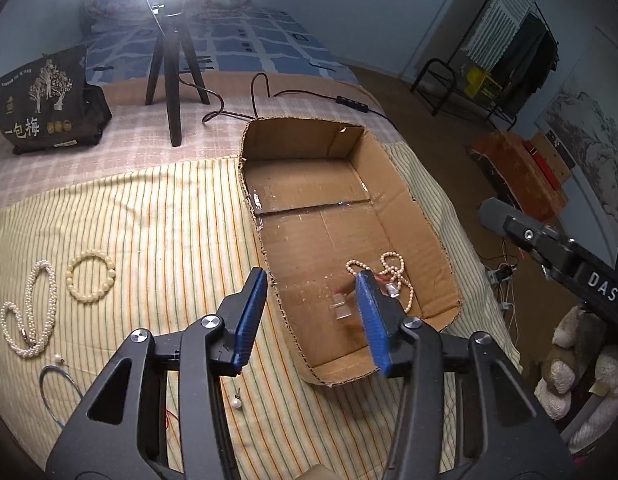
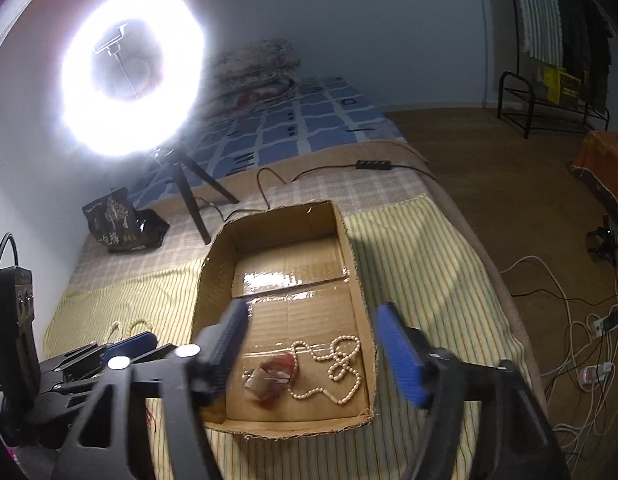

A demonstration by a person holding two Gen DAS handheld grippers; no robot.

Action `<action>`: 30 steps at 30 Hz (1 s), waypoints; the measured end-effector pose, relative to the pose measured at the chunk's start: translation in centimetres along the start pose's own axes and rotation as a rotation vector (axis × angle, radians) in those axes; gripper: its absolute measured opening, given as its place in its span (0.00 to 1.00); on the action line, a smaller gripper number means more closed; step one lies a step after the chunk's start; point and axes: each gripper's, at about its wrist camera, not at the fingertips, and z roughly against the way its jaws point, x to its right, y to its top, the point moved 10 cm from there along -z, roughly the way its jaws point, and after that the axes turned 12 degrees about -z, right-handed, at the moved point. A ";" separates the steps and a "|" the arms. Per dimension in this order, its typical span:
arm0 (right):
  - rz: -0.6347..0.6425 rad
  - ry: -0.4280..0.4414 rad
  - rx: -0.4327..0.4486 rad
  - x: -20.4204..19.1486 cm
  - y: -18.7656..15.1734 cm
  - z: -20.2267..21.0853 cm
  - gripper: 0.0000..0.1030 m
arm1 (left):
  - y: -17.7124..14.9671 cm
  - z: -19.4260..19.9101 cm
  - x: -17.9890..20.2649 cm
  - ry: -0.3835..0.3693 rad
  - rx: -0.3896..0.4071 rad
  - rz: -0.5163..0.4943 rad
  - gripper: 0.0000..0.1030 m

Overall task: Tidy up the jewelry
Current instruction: 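Lower both items into the cardboard box and open both tools, then grasp the blue bangle with left tool while right tool grasps the green jade pendant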

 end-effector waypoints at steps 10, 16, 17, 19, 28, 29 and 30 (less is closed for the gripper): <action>-0.002 -0.006 0.016 -0.9 0.1 0.3 0.84 | -0.2 1.6 -1.1 0.038 0.015 -0.019 0.46; 0.015 0.005 0.015 -2.2 -0.4 0.4 0.86 | -0.6 3.4 -2.8 0.080 0.028 -0.037 0.46; 0.018 0.007 0.016 -2.4 -0.4 0.5 0.86 | -0.8 4.0 -3.4 0.090 0.031 -0.037 0.46; 0.025 0.014 0.019 -3.0 -0.7 0.6 0.87 | -1.0 4.8 -4.4 0.107 0.038 -0.031 0.46; 0.098 0.069 0.031 -7.3 -2.4 1.3 0.92 | -2.3 9.2 -10.3 0.181 0.081 0.012 0.46; 0.118 0.070 0.034 -8.0 -2.6 1.3 0.92 | -2.5 9.5 -10.8 0.188 0.081 0.016 0.46; 0.132 0.071 0.036 -8.4 -2.8 1.4 0.92 | -2.8 9.9 -11.5 0.198 0.082 0.020 0.46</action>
